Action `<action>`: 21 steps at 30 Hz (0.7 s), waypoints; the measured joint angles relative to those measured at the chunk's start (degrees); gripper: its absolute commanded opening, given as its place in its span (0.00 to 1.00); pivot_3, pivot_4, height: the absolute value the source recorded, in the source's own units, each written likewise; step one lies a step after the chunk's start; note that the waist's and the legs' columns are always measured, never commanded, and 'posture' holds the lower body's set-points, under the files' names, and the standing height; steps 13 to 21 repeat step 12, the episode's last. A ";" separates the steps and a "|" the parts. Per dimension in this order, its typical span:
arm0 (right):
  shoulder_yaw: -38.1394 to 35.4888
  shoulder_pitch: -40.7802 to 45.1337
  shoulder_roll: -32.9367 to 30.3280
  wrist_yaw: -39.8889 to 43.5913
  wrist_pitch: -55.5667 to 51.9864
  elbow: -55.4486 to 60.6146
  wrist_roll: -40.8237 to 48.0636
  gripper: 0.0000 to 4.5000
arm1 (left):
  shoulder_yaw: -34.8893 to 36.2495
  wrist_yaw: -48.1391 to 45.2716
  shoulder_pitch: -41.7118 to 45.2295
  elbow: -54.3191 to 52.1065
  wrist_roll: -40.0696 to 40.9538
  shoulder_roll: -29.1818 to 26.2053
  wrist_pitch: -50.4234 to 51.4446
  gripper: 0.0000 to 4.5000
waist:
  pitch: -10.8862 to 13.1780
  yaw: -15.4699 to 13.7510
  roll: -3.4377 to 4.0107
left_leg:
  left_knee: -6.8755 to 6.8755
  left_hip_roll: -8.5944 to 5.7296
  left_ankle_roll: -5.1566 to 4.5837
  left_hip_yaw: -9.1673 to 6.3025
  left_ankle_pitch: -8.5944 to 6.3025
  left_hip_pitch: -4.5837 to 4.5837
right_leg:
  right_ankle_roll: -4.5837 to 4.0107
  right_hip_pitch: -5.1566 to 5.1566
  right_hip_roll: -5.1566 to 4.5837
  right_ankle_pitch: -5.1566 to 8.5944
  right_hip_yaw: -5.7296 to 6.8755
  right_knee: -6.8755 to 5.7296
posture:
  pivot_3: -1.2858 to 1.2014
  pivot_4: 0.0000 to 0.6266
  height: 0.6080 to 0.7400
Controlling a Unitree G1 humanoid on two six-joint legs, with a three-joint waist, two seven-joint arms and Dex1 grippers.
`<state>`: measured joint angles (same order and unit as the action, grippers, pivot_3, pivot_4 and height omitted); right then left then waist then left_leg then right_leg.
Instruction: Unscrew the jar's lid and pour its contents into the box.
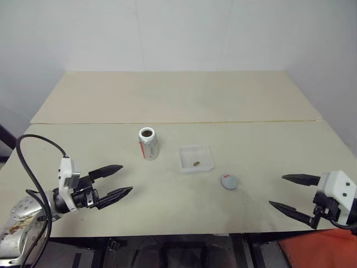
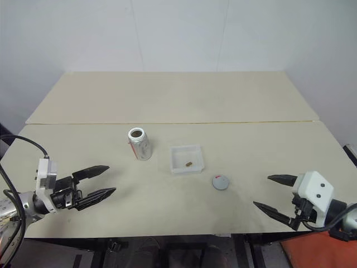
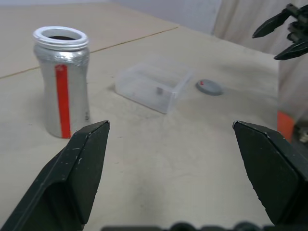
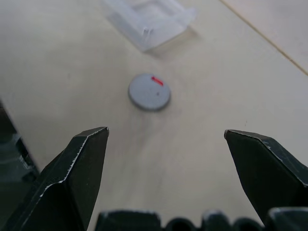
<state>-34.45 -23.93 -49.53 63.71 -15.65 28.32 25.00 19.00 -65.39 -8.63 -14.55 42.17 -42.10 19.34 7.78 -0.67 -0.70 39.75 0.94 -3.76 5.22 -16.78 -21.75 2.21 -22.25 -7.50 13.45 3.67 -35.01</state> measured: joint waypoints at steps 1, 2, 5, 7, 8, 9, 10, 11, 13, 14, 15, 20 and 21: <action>-0.04 -0.14 -0.09 0.06 -0.01 0.03 0.02 1.00 | -0.29 -0.42 0.21 0.39 -0.11 -0.24 0.25 0.99 | 0.00 -0.02 0.00 | 0.00 0.00 0.00 -0.01 0.00 0.00 | 0.00 0.00 0.00 0.00 0.00 0.00 | 0.52 0.24 1.00; -0.05 -0.23 -0.10 0.01 -0.04 0.10 0.04 1.00 | -0.60 -0.61 0.56 0.53 -0.16 -0.43 0.63 0.99 | 0.00 -0.03 0.00 | 0.00 0.00 0.00 -0.01 0.00 0.00 | 0.00 0.01 0.00 0.00 0.00 0.00 | 0.52 0.24 1.00; -0.04 -0.57 -0.06 -0.98 -1.50 1.71 0.06 1.00 | -1.31 -1.40 2.01 1.02 -0.42 -0.49 0.57 0.99 | 0.00 -0.07 0.00 | 0.00 0.00 0.02 -0.02 -0.01 -0.02 | -0.01 -0.01 -0.01 0.00 -0.01 0.00 | 0.52 0.24 1.00; 0.00 -1.84 0.47 -1.91 -2.28 4.30 0.18 1.00 | -1.74 -2.87 2.99 2.19 -0.48 -0.57 0.56 0.99 | 0.01 -0.19 0.01 | -0.02 0.01 0.08 -0.05 -0.02 -0.04 | -0.04 -0.03 -0.01 0.02 0.02 0.00 | 0.52 0.24 1.00; 0.14 -2.48 0.78 -2.02 -2.55 5.60 0.53 1.00 | -2.01 -3.65 3.24 2.55 -0.47 -0.82 0.63 0.99 | 0.00 -0.18 0.01 | -0.02 0.01 0.12 -0.05 -0.01 -0.05 | -0.04 -0.03 -0.01 0.03 0.02 0.01 | 0.52 0.24 1.00; 0.17 -3.02 0.96 -2.07 -2.77 6.70 0.85 1.00 | -2.08 -4.39 3.25 2.82 -0.47 -1.28 0.76 0.99 | 0.01 -0.15 0.01 | -0.01 0.01 0.13 -0.05 -0.01 -0.06 | -0.04 -0.04 -0.01 0.03 0.01 0.01 | 0.52 0.24 1.00; 0.18 -3.56 1.06 -2.19 -3.35 7.91 1.19 1.00 | -2.08 -5.05 3.20 2.89 -0.50 -1.97 0.85 0.99 | 0.01 -0.13 0.01 | -0.01 0.02 0.14 -0.04 -0.02 -0.07 | -0.04 -0.05 -0.01 0.03 0.02 0.02 | 0.52 0.24 1.00; 0.22 -3.72 1.15 -2.48 -3.94 8.96 1.72 1.00 | -2.06 -5.45 3.04 2.84 -0.63 -2.84 0.88 0.99 | 0.01 -0.09 0.01 | -0.01 0.02 0.14 -0.04 -0.02 -0.07 | -0.04 -0.05 -0.01 0.03 0.01 0.03 | 0.52 0.24 1.00; 0.24 -3.49 1.35 -2.88 -4.76 9.81 2.89 1.00 | -2.02 -5.53 2.77 2.72 -0.96 -3.51 0.90 0.99 | 0.01 0.00 0.01 | -0.01 0.03 0.14 -0.03 -0.03 -0.04 | -0.04 -0.04 -0.01 0.03 -0.02 0.04 | 0.52 0.24 1.00; 0.24 -3.49 1.35 -2.88 -4.76 9.81 2.89 1.00 | -2.02 -5.53 2.77 2.72 -0.96 -3.51 0.90 0.99 | 0.01 0.00 0.01 | -0.01 0.03 0.14 -0.03 -0.03 -0.04 | -0.04 -0.04 -0.01 0.03 -0.02 0.04 | 0.52 0.24 1.00; 0.24 -3.49 1.35 -2.88 -4.76 9.81 2.89 1.00 | -2.02 -5.53 2.77 2.72 -0.96 -3.51 0.90 0.99 | 0.01 0.00 0.01 | -0.01 0.03 0.14 -0.03 -0.03 -0.04 | -0.04 -0.04 -0.01 0.03 -0.02 0.04 | 0.52 0.24 1.00; 0.24 -3.49 1.35 -2.88 -4.76 9.81 2.89 1.00 | -2.02 -5.53 2.77 2.72 -0.96 -3.51 0.90 0.99 | 0.01 0.00 0.01 | -0.01 0.03 0.14 -0.03 -0.03 -0.04 | -0.04 -0.04 -0.01 0.03 -0.02 0.04 | 0.52 0.24 1.00; 0.24 -3.49 1.35 -2.88 -4.76 9.81 2.89 1.00 | -2.02 -5.53 2.77 2.72 -0.96 -3.51 0.90 0.99 | 0.01 0.00 0.01 | -0.01 0.03 0.14 -0.03 -0.03 -0.04 | -0.04 -0.04 -0.01 0.03 -0.02 0.04 | 0.52 0.24 1.00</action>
